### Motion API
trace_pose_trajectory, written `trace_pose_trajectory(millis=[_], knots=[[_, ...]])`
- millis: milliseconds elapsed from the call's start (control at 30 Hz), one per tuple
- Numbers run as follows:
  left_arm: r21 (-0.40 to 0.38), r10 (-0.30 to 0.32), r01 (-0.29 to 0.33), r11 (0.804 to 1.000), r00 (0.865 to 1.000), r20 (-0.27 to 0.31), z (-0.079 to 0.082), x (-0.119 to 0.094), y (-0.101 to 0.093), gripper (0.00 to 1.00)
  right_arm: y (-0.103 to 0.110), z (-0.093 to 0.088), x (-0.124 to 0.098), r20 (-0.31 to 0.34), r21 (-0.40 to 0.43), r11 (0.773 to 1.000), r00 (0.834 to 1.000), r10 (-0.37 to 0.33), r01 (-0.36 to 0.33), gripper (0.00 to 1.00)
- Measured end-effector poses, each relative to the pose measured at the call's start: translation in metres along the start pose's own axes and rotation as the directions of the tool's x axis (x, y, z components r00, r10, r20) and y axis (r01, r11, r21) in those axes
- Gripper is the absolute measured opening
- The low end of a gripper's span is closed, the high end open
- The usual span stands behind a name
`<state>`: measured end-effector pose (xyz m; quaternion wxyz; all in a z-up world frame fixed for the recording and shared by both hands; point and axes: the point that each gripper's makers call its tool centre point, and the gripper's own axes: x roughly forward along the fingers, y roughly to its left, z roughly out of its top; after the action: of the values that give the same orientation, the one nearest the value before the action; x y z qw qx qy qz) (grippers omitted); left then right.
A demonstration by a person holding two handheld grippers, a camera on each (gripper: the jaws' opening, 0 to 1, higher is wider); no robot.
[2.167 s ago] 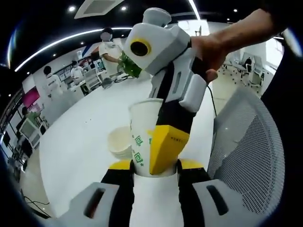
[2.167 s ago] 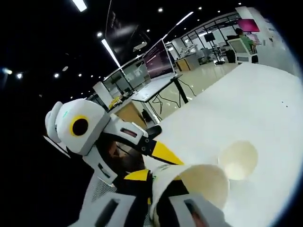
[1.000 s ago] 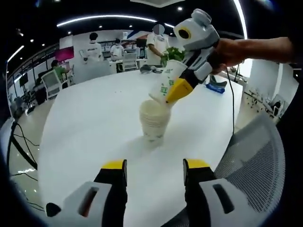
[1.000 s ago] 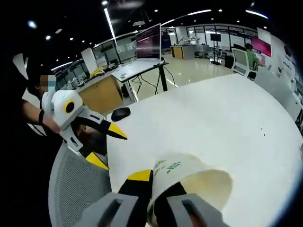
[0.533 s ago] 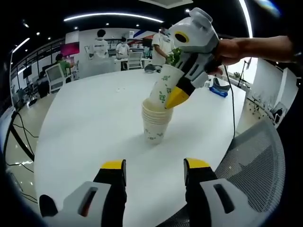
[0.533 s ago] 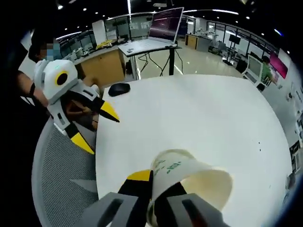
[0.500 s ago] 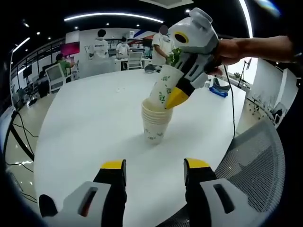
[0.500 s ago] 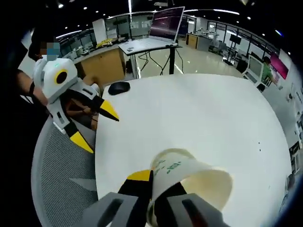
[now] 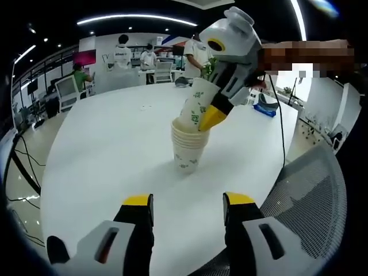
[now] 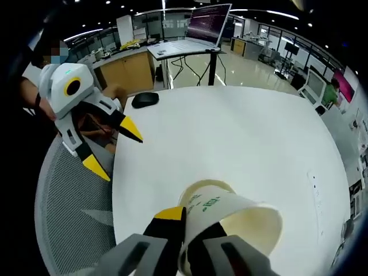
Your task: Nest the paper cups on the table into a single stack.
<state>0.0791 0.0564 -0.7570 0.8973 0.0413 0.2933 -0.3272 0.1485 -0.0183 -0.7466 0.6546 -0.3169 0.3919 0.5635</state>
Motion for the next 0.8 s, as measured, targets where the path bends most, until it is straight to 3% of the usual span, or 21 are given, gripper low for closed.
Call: trace_pose_trajectory(millis=[200,800], knots=[[0.0,-0.001,0.001,1.0,1.0,-0.006,-0.0045,0.0021,0.0017,0.46,-0.0039,-0.0057,0.0045,-0.059,-0.074,0.997,0.998,-0.004,0.0,0.0],[0.009,0.003,-0.003,1.0,1.0,-0.002,-0.0008,0.0011,-0.0001,0.48,-0.001,-0.0042,0.0014,-0.076,-0.128,0.992,0.997,-0.014,0.004,0.06]])
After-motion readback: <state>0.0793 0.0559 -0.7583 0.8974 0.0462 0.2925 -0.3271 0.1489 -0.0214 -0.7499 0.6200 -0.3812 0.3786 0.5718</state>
